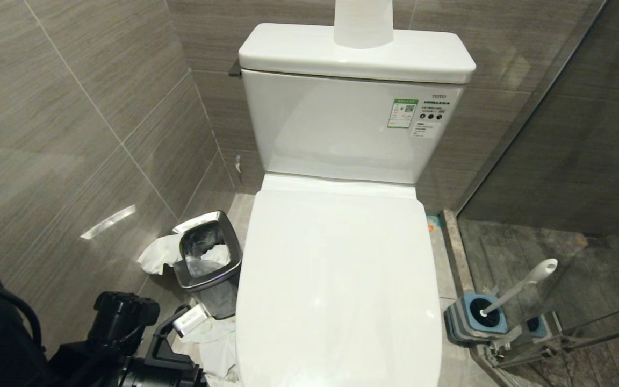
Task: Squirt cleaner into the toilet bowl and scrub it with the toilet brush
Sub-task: Use the left hand to lift the toilet lid slightly
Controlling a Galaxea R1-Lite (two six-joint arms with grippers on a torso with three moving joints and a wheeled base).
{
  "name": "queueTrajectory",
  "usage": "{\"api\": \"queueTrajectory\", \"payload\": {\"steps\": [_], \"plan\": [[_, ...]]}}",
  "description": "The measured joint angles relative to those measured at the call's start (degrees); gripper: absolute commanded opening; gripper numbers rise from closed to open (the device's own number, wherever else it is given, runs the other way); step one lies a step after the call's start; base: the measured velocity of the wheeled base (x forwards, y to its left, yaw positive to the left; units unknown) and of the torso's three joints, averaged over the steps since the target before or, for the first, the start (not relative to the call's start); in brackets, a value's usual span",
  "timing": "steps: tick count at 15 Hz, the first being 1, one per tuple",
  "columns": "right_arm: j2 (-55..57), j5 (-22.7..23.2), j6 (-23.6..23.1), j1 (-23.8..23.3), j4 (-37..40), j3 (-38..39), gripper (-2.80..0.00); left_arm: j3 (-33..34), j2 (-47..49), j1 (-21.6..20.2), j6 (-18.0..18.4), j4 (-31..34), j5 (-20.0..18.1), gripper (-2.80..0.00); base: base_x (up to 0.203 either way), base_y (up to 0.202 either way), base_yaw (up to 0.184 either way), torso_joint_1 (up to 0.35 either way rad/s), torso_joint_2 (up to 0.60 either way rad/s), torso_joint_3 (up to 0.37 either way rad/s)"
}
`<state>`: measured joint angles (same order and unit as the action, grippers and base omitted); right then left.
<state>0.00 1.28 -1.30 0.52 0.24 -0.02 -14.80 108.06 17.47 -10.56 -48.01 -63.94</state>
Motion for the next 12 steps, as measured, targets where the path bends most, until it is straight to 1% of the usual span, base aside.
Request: {"api": "queueTrajectory", "payload": {"steps": [1,2,4,5,7,12], "plan": [[0.0,0.0,0.0,0.0,0.0,0.0,-2.80,-0.1,-0.2,0.0,-1.6,-1.7,0.1,0.00,0.000,0.000,0.000,0.000,0.00,0.000],[0.0,0.0,0.0,0.0,0.0,0.0,-2.80,-0.7,-0.5,-0.1,-3.6,-5.2,-0.2,0.00,0.000,0.000,0.000,0.000,0.00,0.000],[0.0,0.0,0.0,0.1,0.0,0.0,-2.80,-0.2,-1.1,-0.1,-7.4,-8.4,-0.1,0.00,0.000,0.000,0.000,0.000,0.00,0.000],[0.0,0.0,0.0,0.0,0.1,0.0,-2.80,-0.2,-1.3,0.0,-8.6,-9.8,-0.3,0.00,0.000,0.000,0.000,0.000,0.00,0.000],[0.0,0.0,0.0,0.0,0.0,0.0,-2.80,-0.3,-1.9,-0.2,-9.0,-10.9,0.0,0.00,0.000,0.000,0.000,0.000,0.00,0.000],[0.0,0.0,0.0,0.0,0.0,0.0,-2.80,0.0,-4.3,-1.6,-9.4,-11.0,-0.2,0.00,0.000,0.000,0.000,0.000,0.00,0.000]]}}
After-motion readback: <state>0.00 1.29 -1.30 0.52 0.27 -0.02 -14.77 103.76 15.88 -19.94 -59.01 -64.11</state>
